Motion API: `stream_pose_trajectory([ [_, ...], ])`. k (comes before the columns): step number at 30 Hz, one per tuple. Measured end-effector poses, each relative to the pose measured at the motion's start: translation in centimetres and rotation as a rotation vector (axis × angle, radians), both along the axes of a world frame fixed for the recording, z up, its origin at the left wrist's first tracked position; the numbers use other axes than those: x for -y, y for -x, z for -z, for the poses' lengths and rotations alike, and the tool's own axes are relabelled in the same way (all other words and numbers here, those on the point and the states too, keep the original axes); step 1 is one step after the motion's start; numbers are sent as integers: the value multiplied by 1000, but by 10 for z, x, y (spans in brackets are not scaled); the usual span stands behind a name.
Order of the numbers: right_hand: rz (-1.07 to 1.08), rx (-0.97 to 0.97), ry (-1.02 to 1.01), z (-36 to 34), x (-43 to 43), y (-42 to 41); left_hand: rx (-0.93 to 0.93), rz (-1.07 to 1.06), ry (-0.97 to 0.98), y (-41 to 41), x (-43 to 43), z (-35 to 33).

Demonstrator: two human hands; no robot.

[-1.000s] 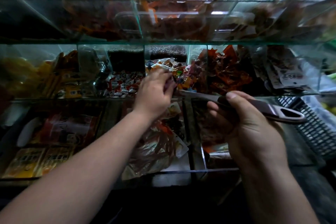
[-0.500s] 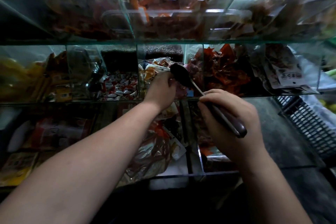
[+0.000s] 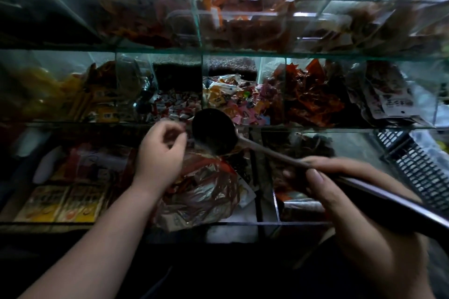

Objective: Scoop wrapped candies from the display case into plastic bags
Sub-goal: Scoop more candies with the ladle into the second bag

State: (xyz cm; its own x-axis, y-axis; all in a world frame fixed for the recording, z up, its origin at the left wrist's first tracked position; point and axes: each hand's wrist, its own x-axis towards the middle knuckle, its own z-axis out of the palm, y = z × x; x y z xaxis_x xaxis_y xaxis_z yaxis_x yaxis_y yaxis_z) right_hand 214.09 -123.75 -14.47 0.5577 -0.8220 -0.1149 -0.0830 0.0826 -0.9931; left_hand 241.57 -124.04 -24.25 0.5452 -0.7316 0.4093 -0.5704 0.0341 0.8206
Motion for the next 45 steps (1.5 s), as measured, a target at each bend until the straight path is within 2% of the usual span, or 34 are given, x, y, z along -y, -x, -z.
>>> stream_pose_trajectory([
  [1,-64,-16,-2,13,-2,9,-16,-50,-26,-8,-21,10],
  [2,-122,-135,-30,16,-7,9,-43,-92,-60,-14,-40,21],
  [3,-143,-300,49,24,-12,9,-53,-120,-113,-19,-58,32],
  [4,-78,-381,191,31,-18,9,-25,-124,-179,-20,-72,44],
  [6,225,-278,461,47,-27,-2,72,-75,-319,-17,-92,63],
  [7,248,-234,543,55,-34,-11,92,-44,-377,-13,-97,72],
  [11,266,-190,474,118,-11,-77,69,-41,-425,4,-97,87],
  [15,239,-364,434,179,11,-136,-76,-174,-376,1,-88,85],
  [18,225,-435,435,198,19,-159,-138,-208,-388,-6,-86,85],
  [22,264,-380,456,204,23,-170,-160,-198,-356,-8,-86,86],
  [27,262,-355,282,211,24,-173,-170,-188,-312,-12,-82,87],
  [32,331,-238,-88,207,25,-176,-131,-187,-277,-10,-81,84],
  [35,349,-209,-134,201,21,-173,-120,-212,-258,-11,-81,83],
  [39,394,-15,-320,187,17,-167,-115,-219,-254,-12,-81,80],
  [43,494,2,-362,179,15,-146,-114,-239,-282,-11,-81,80],
  [45,532,95,-437,173,15,-133,-120,-225,-313,-10,-81,79],
])
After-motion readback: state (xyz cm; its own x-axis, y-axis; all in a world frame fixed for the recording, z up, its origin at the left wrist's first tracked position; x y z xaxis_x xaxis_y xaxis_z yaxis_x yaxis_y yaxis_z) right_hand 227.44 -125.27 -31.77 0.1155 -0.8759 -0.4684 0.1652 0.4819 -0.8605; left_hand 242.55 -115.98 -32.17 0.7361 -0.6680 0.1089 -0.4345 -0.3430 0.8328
